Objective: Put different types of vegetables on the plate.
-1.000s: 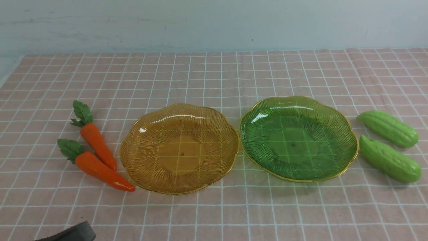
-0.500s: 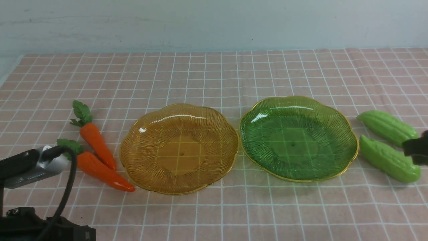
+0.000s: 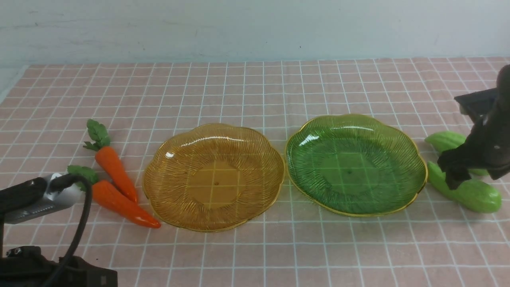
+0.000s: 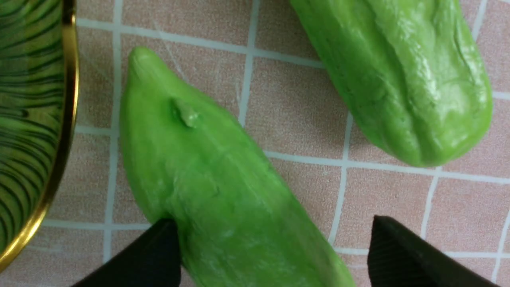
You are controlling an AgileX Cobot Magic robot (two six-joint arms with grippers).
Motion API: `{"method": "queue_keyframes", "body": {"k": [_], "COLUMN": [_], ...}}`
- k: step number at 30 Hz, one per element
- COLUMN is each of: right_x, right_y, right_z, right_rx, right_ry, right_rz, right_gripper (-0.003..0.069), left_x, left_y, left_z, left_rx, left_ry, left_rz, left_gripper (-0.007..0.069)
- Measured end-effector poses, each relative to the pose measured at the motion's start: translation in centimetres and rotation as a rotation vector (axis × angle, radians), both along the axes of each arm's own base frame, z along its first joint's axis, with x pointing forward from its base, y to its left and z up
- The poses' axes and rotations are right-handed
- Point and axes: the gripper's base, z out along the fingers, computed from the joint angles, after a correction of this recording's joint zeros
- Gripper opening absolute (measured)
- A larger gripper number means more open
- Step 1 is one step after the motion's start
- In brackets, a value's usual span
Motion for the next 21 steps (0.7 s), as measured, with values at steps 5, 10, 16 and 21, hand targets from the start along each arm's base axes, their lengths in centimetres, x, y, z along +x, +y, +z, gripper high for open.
{"method": "queue_keyframes", "body": {"k": [5, 10, 16, 21], "right_x": [0.49, 0.49, 0.43, 0.38], "right_y": [0.25, 0.49, 0.47, 0.46], "right_z": [-0.25, -0.35, -0.44, -0.25], "right_rx": [0.004, 0.020, 0.017, 0.015], "right_ry": [0.058, 0.083, 0.102, 0.108], "right_rz": [0.013, 0.030, 0.048, 0.046], "right_gripper": [0.0500, 0.0344, 0.0340, 0.0340], "left_x": [0.01, 0.01, 0.01, 0.01], "left_y": [0.00, 0.00, 0.00, 0.00], "left_z": [0.02, 0.02, 0.02, 0.02], "left_rx": [0.000, 0.000, 0.000, 0.000], "left_ry": [-0.001, -0.001, -0.001, -0.001], "left_rz": [0.000, 0.000, 0.000, 0.000], "left_gripper": [0.0179, 0.0179, 0.0179, 0.0179]}}
